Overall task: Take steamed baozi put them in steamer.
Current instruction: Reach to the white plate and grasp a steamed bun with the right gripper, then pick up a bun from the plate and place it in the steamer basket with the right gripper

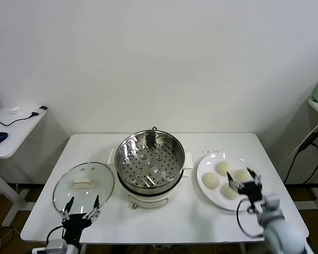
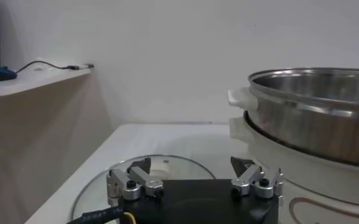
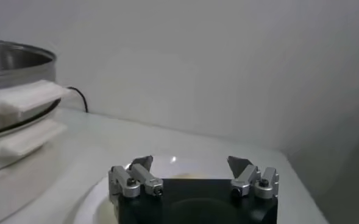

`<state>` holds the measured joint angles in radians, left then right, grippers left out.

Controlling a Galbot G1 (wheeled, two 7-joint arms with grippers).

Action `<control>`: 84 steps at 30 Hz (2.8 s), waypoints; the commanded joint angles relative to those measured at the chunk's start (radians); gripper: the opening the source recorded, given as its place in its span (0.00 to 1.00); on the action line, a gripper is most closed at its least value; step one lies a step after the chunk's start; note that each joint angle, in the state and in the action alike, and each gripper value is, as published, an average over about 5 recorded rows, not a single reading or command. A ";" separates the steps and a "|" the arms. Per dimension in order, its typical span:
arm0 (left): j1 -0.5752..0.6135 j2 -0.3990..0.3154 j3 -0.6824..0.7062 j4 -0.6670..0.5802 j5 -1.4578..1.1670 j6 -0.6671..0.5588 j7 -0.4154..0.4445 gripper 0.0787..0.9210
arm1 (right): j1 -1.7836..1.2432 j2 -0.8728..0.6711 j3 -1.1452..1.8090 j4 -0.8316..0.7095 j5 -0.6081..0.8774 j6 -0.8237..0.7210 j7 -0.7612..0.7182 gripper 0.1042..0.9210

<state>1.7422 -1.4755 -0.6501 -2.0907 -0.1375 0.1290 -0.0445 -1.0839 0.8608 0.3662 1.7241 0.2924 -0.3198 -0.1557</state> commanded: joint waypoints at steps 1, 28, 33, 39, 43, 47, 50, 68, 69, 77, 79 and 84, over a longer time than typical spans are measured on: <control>-0.004 0.004 0.004 0.006 0.001 -0.003 0.000 0.88 | 0.640 -0.403 -0.540 -0.303 -0.127 0.033 -0.494 0.88; -0.025 0.003 -0.005 0.074 0.021 -0.031 0.001 0.88 | 1.436 0.004 -1.663 -0.875 -0.111 0.230 -0.985 0.88; -0.033 0.001 -0.003 0.085 0.025 -0.032 0.001 0.88 | 1.341 0.056 -1.574 -0.946 -0.117 0.225 -0.941 0.88; -0.036 -0.002 0.000 0.089 0.033 -0.030 0.003 0.88 | 1.282 0.073 -1.527 -0.964 -0.115 0.210 -0.936 0.88; -0.035 -0.001 0.003 0.092 0.036 -0.032 0.005 0.88 | 1.258 0.091 -1.494 -0.998 -0.130 0.213 -0.931 0.88; -0.036 -0.001 0.004 0.096 0.038 -0.034 0.005 0.88 | 1.243 0.110 -1.468 -1.036 -0.153 0.221 -0.916 0.88; -0.037 -0.001 0.005 0.099 0.040 -0.036 0.005 0.88 | 1.233 0.120 -1.452 -1.046 -0.156 0.217 -0.908 0.88; -0.031 -0.004 0.010 0.096 0.048 -0.039 0.000 0.88 | 1.256 0.098 -1.436 -0.986 -0.148 0.232 -0.919 0.65; -0.028 -0.005 0.011 0.094 0.050 -0.040 0.000 0.88 | 1.278 0.086 -1.448 -0.964 -0.138 0.238 -0.926 0.65; -0.017 -0.013 0.031 0.085 0.070 -0.051 -0.001 0.88 | 1.658 0.023 -1.706 -0.735 -0.009 0.322 -0.974 0.65; -0.017 -0.014 0.033 0.079 0.072 -0.051 0.000 0.88 | 1.784 0.044 -1.780 -0.683 0.044 0.354 -0.984 0.65; -0.014 -0.007 0.032 0.066 0.073 -0.050 0.000 0.88 | 2.014 0.154 -1.878 -0.551 0.140 0.435 -1.004 0.65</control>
<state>1.7260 -1.4873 -0.6199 -2.0135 -0.0669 0.0791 -0.0446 0.5503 0.9442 -1.3146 0.9659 0.2935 0.0174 -1.1339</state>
